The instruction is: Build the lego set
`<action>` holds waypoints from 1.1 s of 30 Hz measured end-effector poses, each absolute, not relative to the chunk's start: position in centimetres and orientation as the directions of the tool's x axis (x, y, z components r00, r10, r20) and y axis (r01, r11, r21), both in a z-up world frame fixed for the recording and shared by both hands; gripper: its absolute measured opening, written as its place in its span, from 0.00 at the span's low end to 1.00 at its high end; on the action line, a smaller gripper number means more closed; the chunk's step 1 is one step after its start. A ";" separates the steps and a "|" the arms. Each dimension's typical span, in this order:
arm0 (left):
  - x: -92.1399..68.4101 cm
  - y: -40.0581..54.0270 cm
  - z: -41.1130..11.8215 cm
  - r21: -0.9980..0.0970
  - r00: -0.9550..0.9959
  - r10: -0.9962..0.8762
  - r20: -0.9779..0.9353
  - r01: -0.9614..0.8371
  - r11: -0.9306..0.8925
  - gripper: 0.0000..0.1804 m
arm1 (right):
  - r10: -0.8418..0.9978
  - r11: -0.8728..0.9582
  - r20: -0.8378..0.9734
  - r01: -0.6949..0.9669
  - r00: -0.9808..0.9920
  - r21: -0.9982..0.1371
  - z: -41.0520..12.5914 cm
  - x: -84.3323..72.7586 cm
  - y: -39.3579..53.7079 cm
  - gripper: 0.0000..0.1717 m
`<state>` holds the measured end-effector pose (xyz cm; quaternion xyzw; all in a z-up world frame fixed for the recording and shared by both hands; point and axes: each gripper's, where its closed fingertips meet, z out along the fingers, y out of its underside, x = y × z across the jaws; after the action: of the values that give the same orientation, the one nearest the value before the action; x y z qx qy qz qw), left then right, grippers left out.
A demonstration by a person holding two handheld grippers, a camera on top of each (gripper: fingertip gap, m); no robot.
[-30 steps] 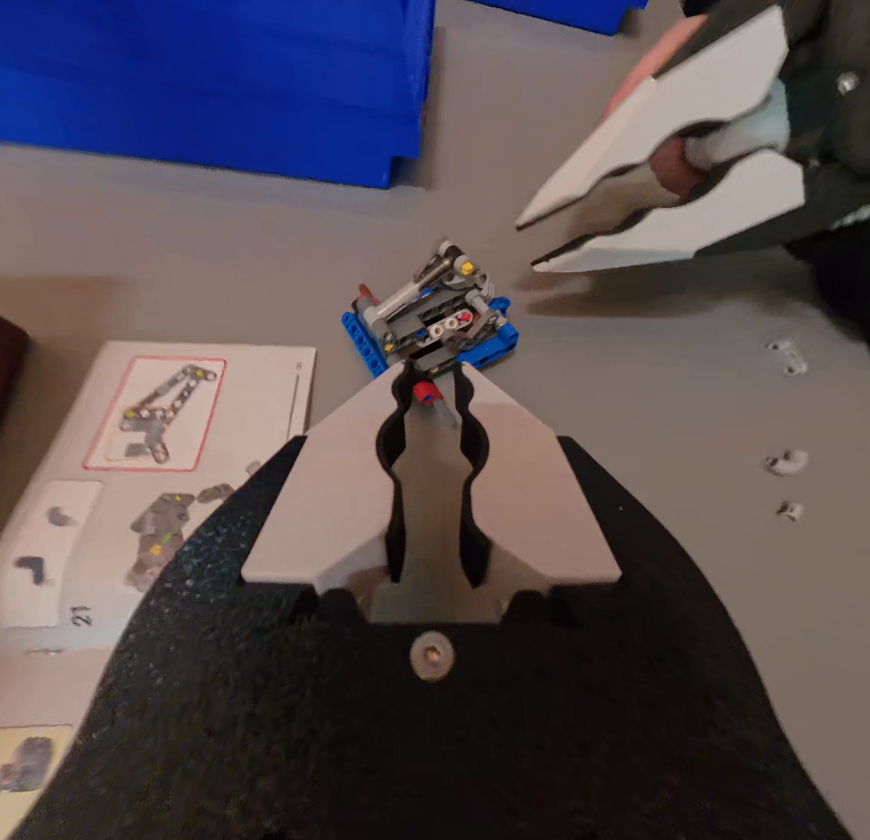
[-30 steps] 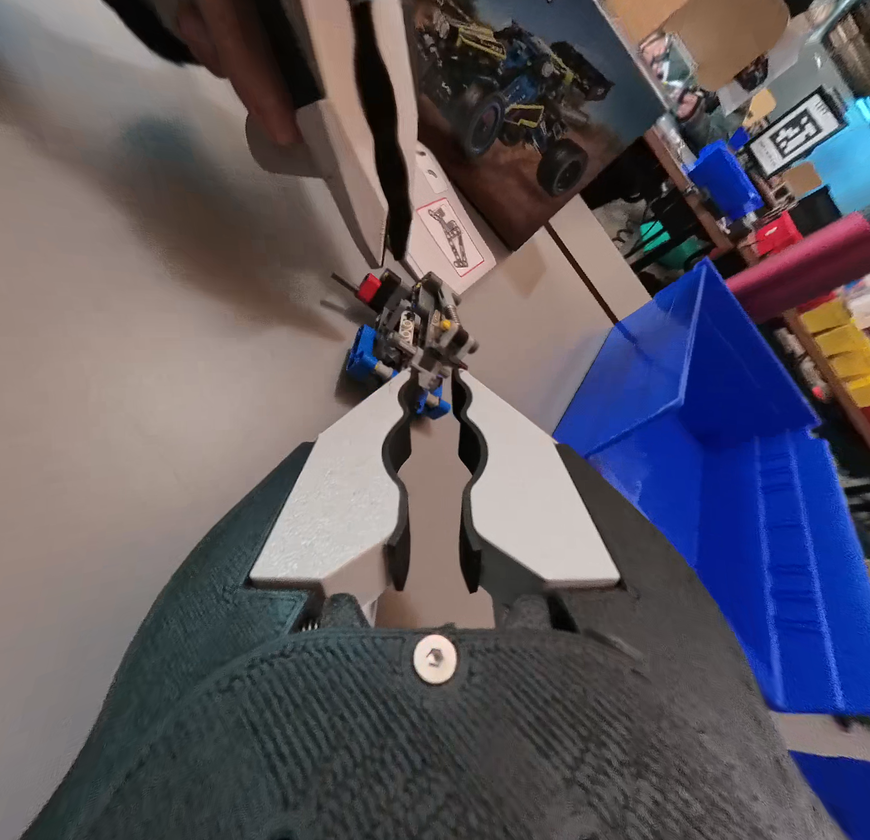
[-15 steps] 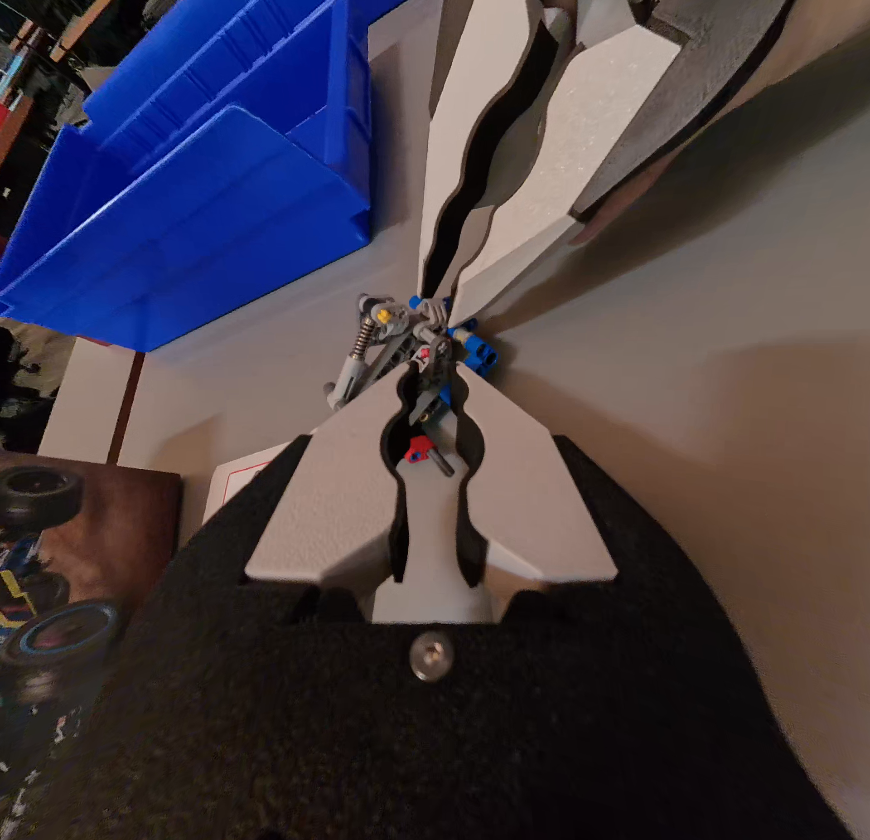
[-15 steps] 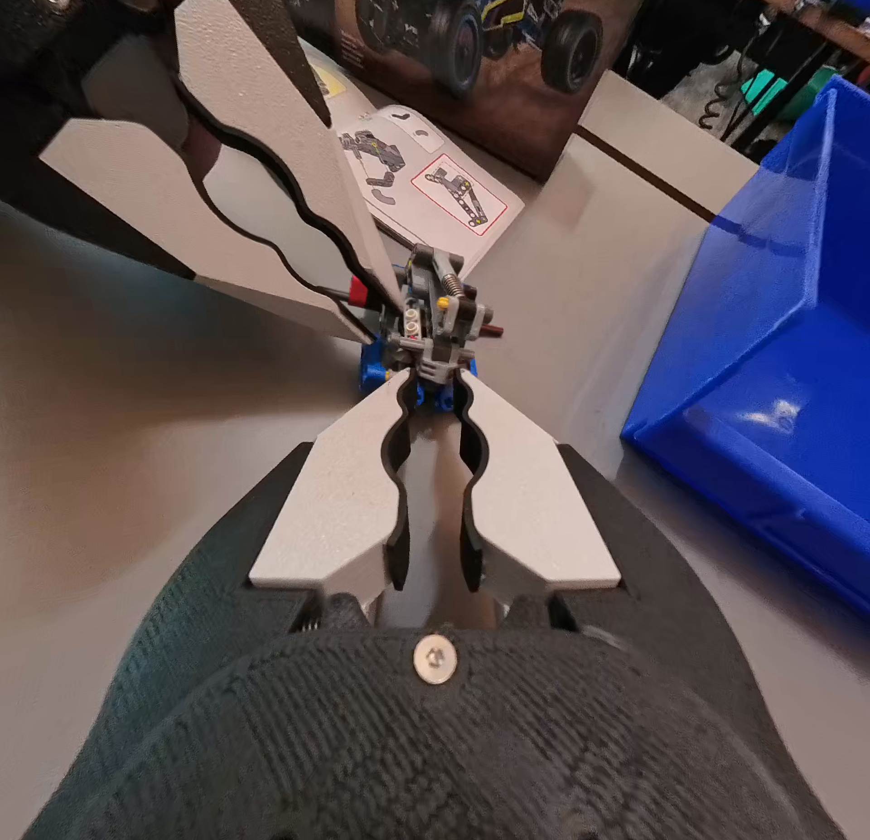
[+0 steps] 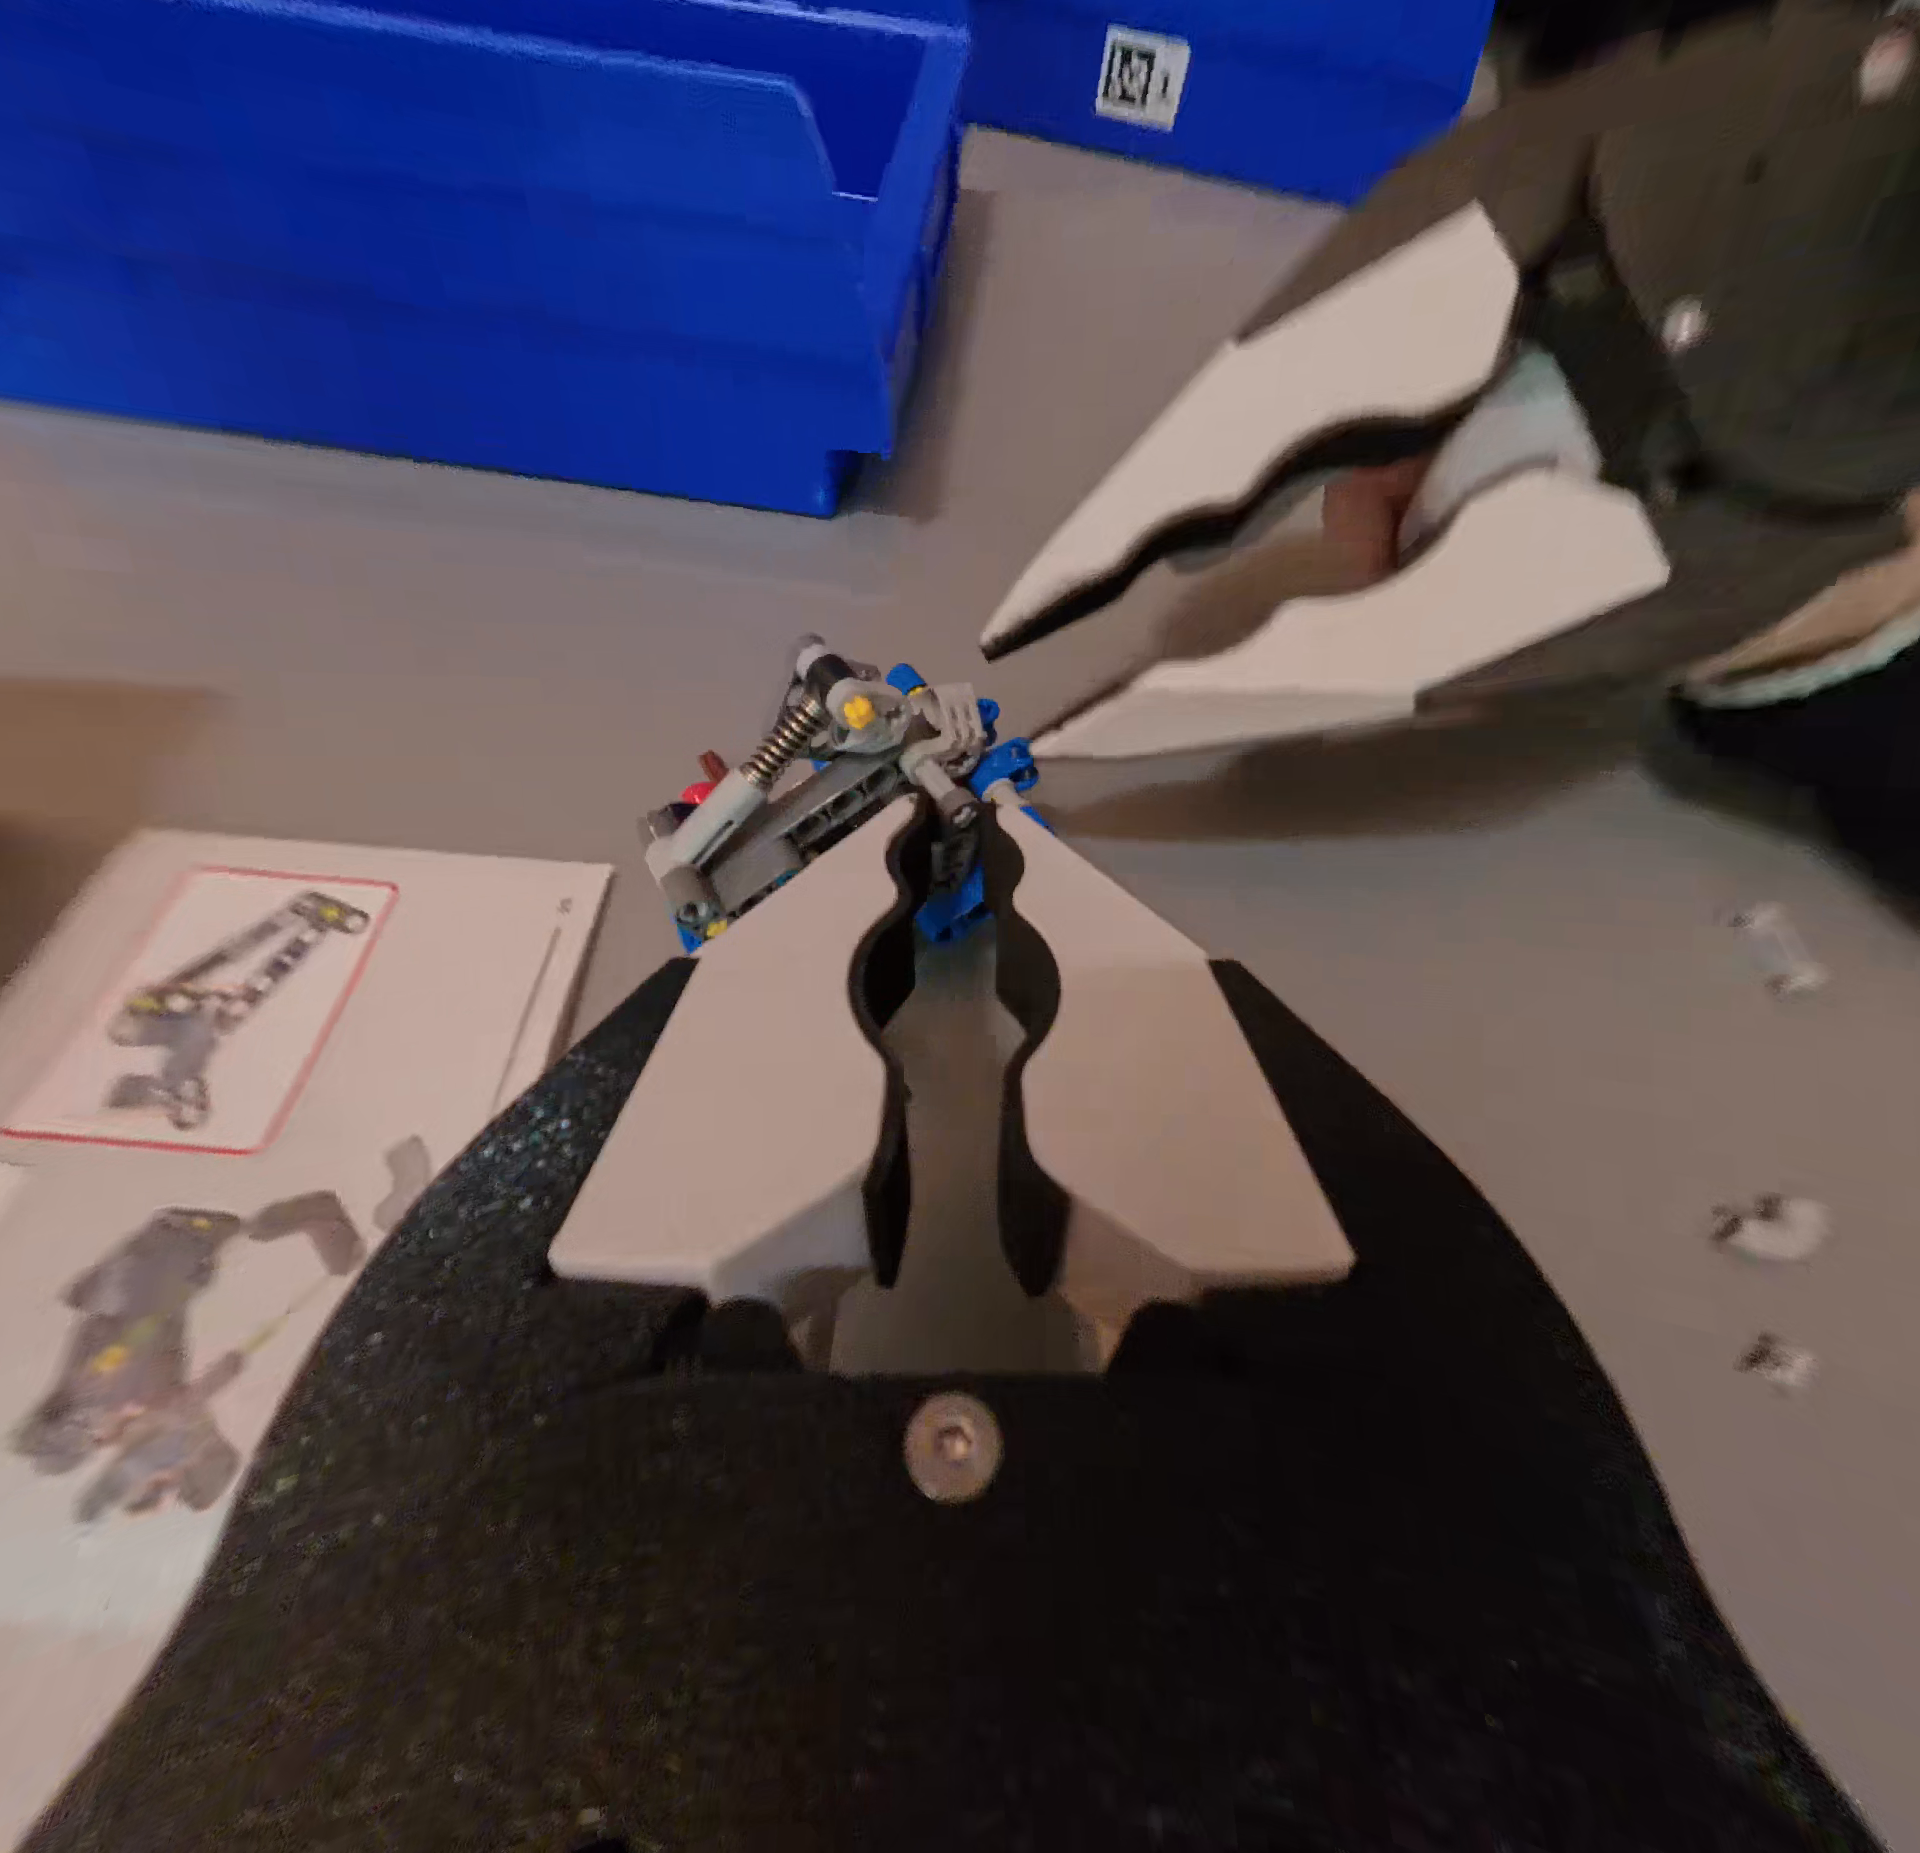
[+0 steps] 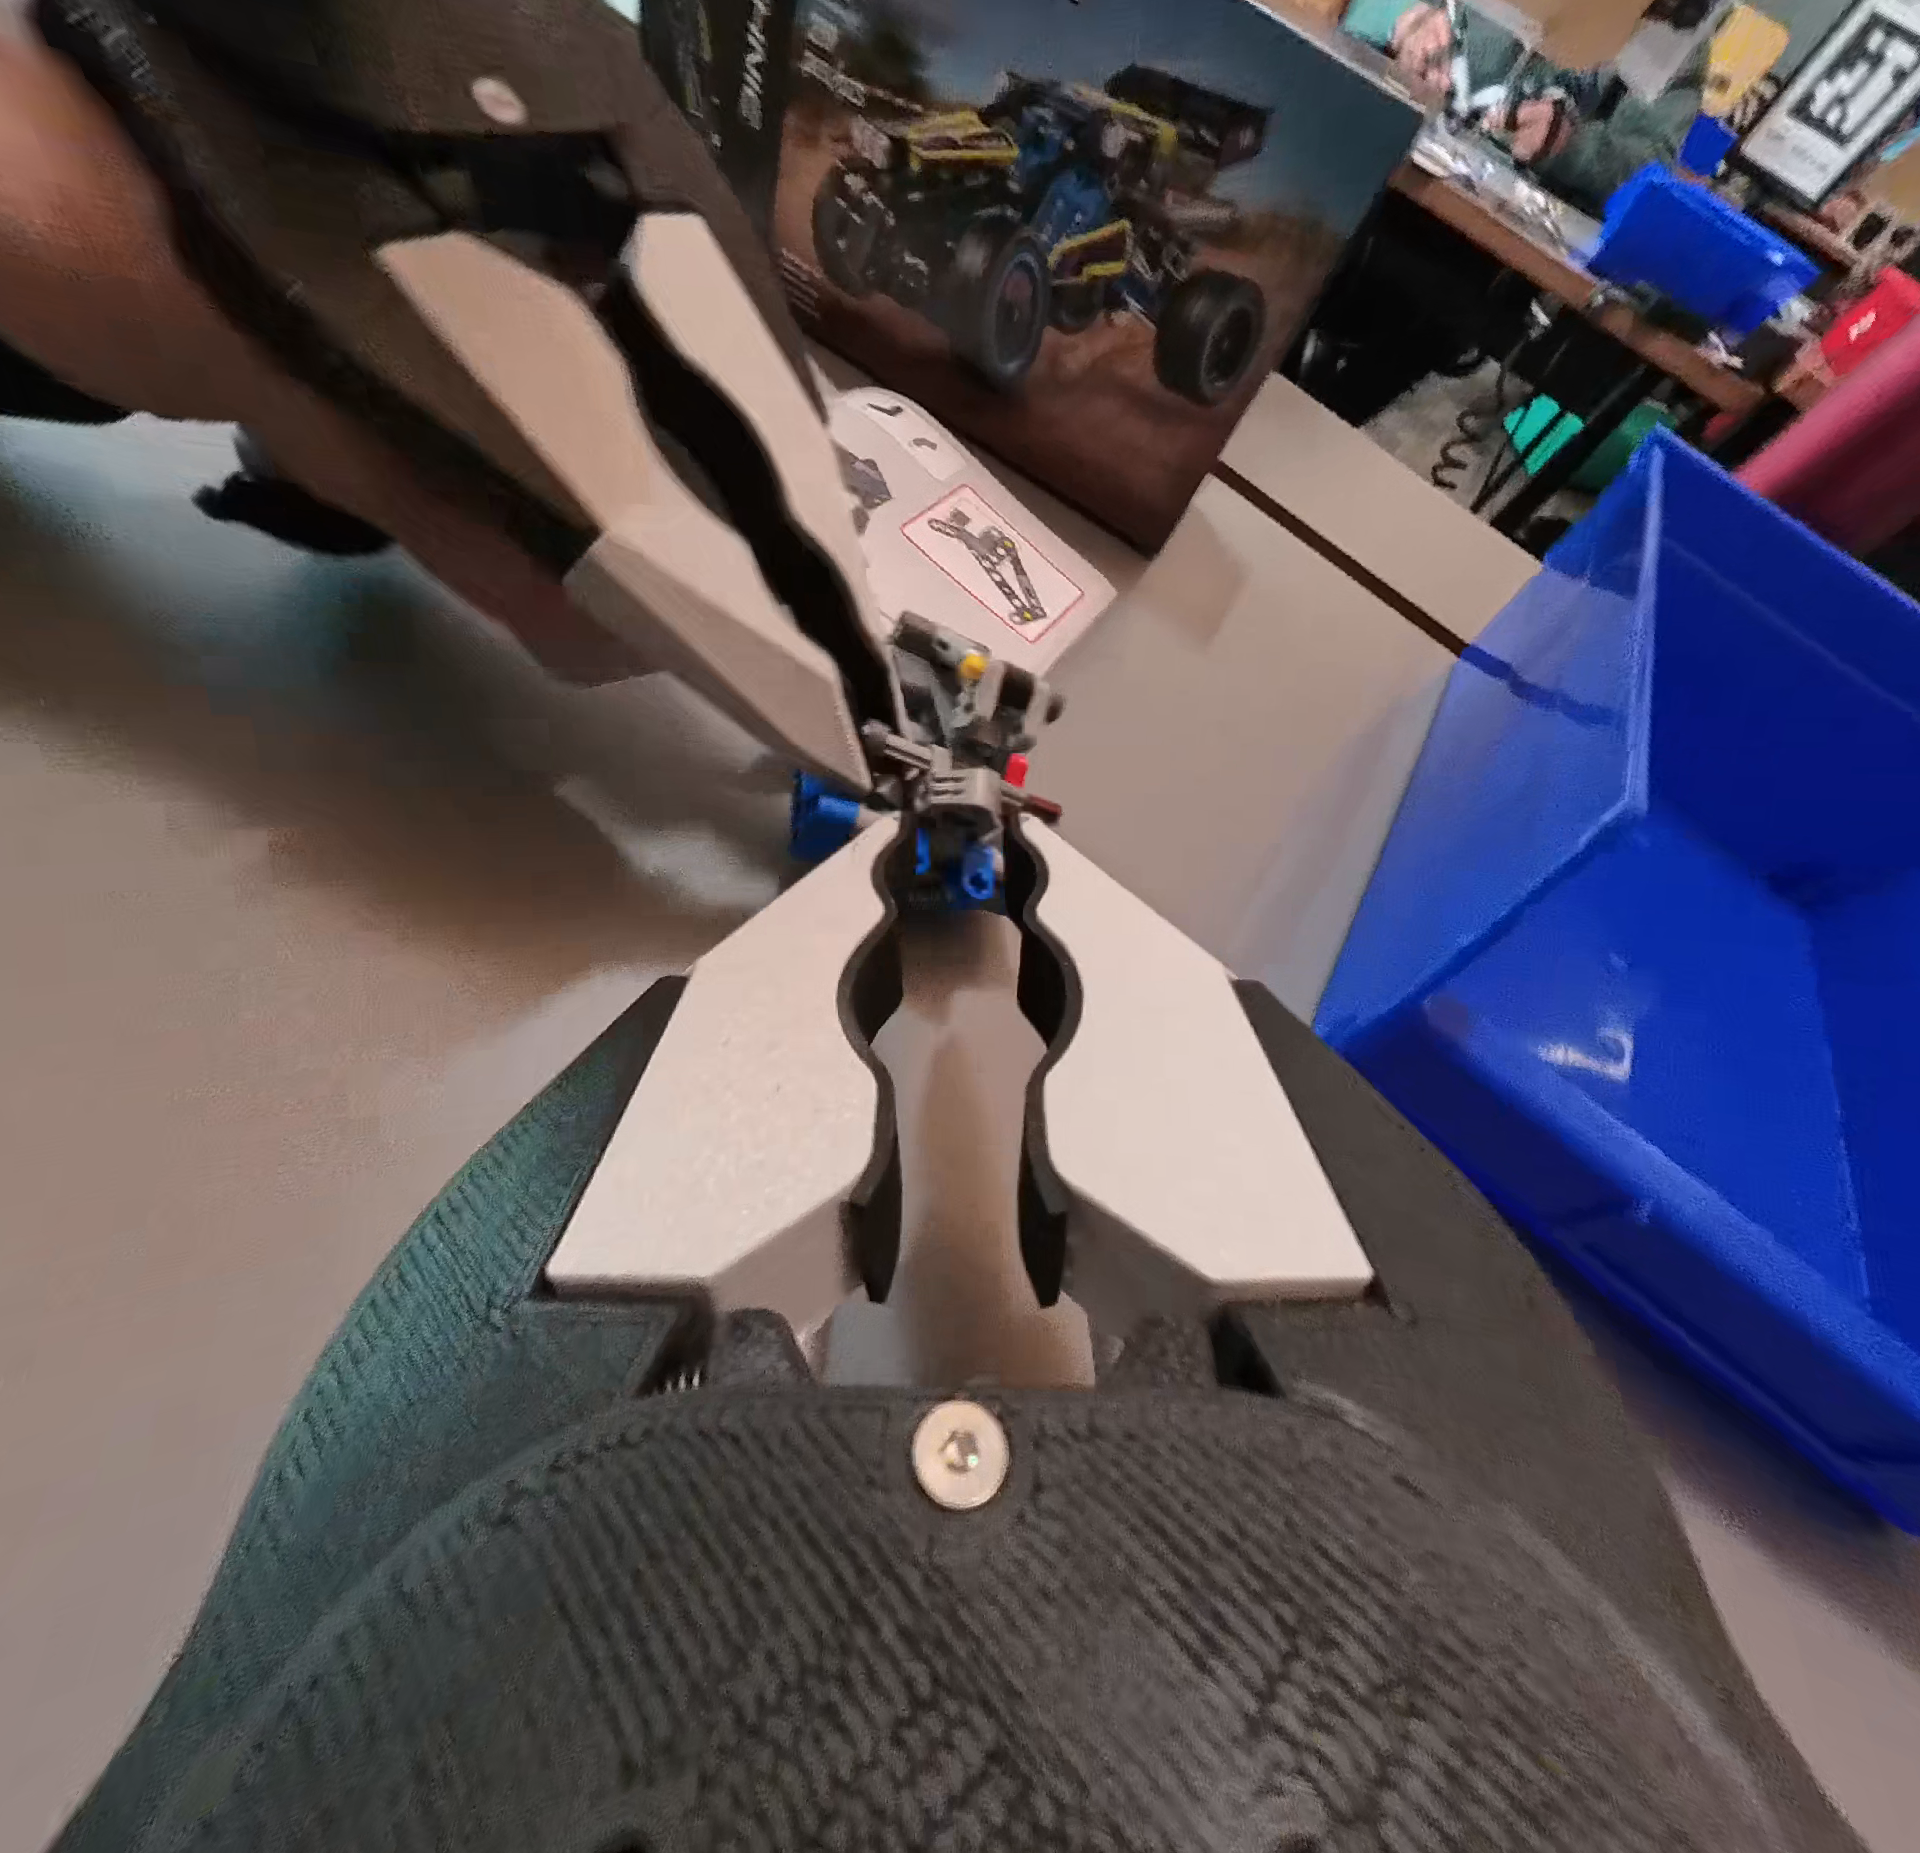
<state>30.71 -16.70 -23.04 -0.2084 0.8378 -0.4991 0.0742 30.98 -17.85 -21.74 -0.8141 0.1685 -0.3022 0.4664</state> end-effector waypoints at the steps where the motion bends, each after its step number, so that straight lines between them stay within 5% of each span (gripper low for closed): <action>1: 30.7 -16.6 -22.9 -0.867 -0.893 -0.425 0.148 -0.324 0.379 0.03 | -0.542 -0.520 0.357 0.030 0.761 -0.854 -21.8 30.9 -17.7 0.08; 12: 29.4 -16.5 -22.8 -0.791 -0.839 -0.333 0.431 -0.529 0.309 0.03 | -0.427 -0.652 0.586 0.215 0.689 -0.727 -21.7 30.6 -17.5 0.06; 17: 28.4 -16.2 -23.3 -0.836 -0.950 -0.238 0.199 -0.292 0.465 0.03 | -0.282 -0.734 0.712 0.333 0.643 -0.592 -22.3 29.8 -17.1 0.10; 22: 27.7 -15.9 -24.1 -0.800 -0.988 -0.115 -0.102 0.013 0.600 0.03 | -0.215 -0.726 0.666 0.340 0.714 -0.598 -23.4 28.6 -16.6 0.07; 33: 28.0 -15.7 -23.5 -0.779 -0.951 -0.143 -0.274 0.132 0.613 0.02 | -0.128 -0.796 0.742 0.378 0.658 -0.473 -23.7 28.7 -17.0 0.04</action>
<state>28.04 -15.71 -23.54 -0.0031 0.8844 -0.4397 0.1565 28.71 -16.97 -23.69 -0.8559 -0.0729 -0.4068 0.3109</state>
